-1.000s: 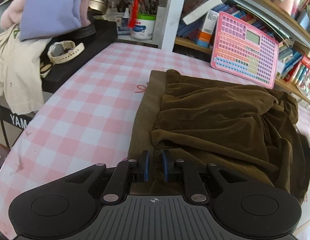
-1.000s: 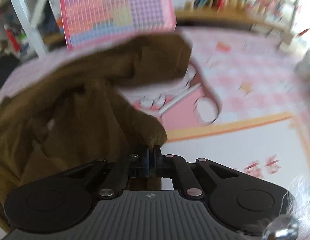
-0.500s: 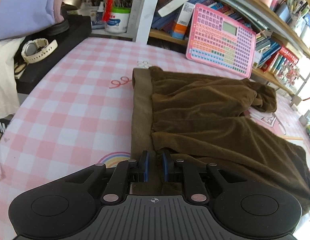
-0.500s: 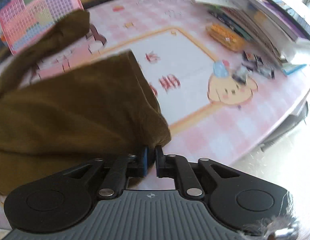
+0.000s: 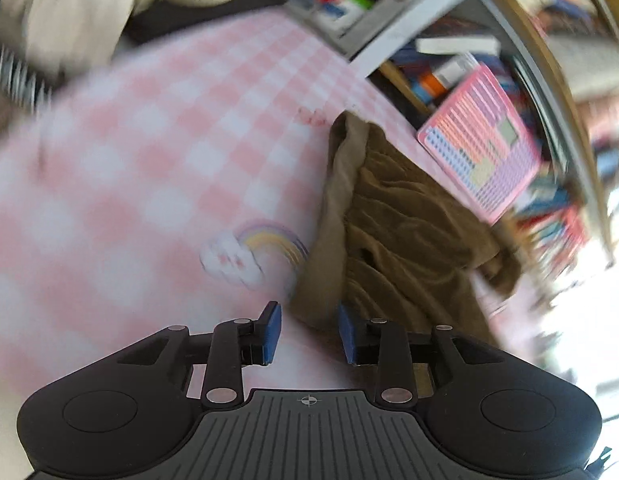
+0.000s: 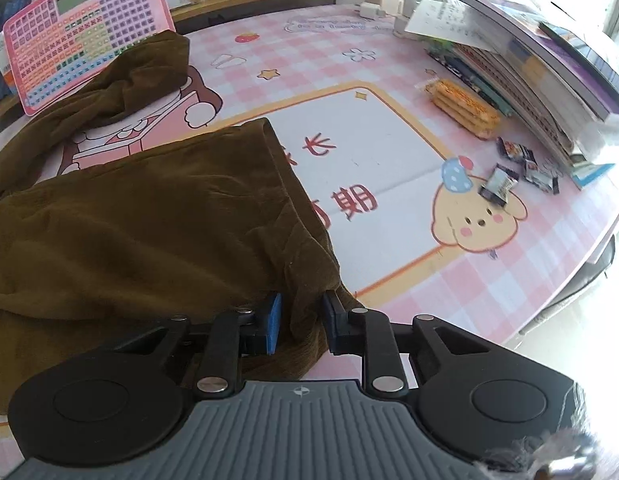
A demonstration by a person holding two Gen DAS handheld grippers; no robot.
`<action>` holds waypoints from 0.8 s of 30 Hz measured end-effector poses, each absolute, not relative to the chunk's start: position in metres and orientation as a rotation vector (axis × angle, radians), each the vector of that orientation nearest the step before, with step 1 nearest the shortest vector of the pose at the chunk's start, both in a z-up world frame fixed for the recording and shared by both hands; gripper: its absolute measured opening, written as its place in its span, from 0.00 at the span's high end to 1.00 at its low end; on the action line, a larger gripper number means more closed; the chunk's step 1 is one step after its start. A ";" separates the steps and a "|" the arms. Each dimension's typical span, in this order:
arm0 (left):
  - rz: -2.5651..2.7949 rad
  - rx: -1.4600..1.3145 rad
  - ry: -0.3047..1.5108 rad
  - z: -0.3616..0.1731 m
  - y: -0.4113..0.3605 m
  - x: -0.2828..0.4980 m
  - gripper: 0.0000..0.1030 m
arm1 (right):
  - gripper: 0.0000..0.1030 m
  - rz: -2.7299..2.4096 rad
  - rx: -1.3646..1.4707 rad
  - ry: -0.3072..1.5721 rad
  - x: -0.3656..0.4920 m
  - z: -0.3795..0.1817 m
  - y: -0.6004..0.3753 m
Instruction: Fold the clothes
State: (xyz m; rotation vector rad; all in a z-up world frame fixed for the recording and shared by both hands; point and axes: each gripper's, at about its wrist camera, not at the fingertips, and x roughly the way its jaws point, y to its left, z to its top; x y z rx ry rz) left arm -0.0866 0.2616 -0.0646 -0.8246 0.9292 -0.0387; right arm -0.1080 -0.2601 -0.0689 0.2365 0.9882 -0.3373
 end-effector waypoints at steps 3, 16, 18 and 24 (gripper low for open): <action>-0.013 -0.948 0.947 -0.078 0.257 -0.079 0.68 | 0.80 -0.333 0.228 0.987 -0.105 -0.070 -0.259; -0.035 -0.720 0.640 -0.019 0.239 -0.066 0.91 | 0.87 -0.307 0.266 0.942 -0.109 -0.071 -0.257; -0.010 -0.651 0.587 -0.003 0.251 -0.080 0.90 | 0.88 -0.260 0.297 0.942 -0.108 -0.070 -0.253; 0.123 -0.671 0.841 -0.067 0.283 -0.086 0.87 | 0.88 -0.193 0.269 0.944 -0.103 -0.071 -0.235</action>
